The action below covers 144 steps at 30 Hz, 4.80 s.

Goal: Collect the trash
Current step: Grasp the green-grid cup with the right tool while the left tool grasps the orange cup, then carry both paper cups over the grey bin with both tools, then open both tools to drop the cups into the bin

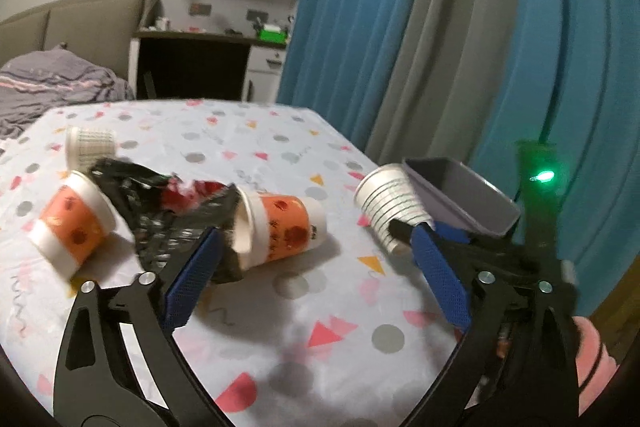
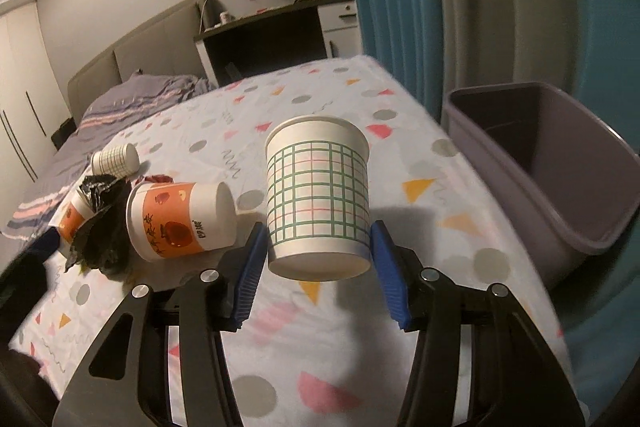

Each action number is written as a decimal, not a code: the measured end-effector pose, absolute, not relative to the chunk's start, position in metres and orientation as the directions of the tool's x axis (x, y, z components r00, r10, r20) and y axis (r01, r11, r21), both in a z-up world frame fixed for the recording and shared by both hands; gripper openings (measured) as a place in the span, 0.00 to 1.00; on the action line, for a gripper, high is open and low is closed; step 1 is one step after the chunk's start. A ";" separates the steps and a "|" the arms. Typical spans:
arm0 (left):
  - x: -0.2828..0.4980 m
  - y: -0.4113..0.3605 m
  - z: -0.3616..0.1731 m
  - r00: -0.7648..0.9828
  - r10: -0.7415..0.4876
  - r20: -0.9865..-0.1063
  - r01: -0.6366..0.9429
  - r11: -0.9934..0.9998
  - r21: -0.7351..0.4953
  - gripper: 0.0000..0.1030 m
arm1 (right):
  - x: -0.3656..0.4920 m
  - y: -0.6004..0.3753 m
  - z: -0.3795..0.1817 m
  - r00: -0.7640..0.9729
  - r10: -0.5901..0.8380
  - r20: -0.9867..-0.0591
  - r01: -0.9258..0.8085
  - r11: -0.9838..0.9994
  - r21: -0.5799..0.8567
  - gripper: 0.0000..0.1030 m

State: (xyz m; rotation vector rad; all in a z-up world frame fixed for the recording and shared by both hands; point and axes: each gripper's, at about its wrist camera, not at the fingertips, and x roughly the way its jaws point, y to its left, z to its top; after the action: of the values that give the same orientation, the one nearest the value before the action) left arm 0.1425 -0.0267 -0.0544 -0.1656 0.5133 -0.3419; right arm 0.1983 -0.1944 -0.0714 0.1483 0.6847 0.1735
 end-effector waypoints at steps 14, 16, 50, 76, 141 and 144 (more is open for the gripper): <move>0.194 -0.016 -0.081 0.735 -0.361 -0.574 0.231 0.929 -0.289 0.69 | 0.172 -0.220 -0.055 0.799 0.235 -0.554 -0.121 0.964 0.235 0.51; 0.199 -0.014 -0.084 0.722 -0.379 -0.578 0.236 0.921 -0.309 0.62 | 0.170 -0.220 -0.055 0.799 0.243 -0.551 -0.128 0.963 0.239 0.51; 0.197 -0.067 -0.051 0.696 -0.503 -0.512 0.406 0.864 -0.297 0.01 | 0.153 -0.232 -0.045 0.833 0.228 -0.505 -0.119 0.964 0.239 0.51; 0.225 -0.226 -0.023 0.595 -0.632 -0.497 0.613 0.757 -0.228 0.01 | 0.155 -0.336 -0.025 0.888 -0.014 -0.460 0.102 0.981 0.167 0.51; 0.247 -0.243 -0.037 0.671 -0.547 -0.500 0.490 0.834 -0.255 0.93 | 0.216 -0.386 -0.063 0.804 -0.183 -0.566 0.267 0.961 0.069 0.51; 0.231 -0.212 -0.028 0.729 -0.496 -0.471 0.431 0.868 -0.247 0.94 | 0.221 -0.384 -0.066 0.802 -0.180 -0.570 0.259 0.964 0.061 0.51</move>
State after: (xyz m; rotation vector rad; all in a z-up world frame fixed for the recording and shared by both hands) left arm 0.2311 -0.2124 -0.0278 -0.1241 0.5538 -0.5122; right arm 0.2211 -0.3841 -0.0665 0.1385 0.5962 -0.2362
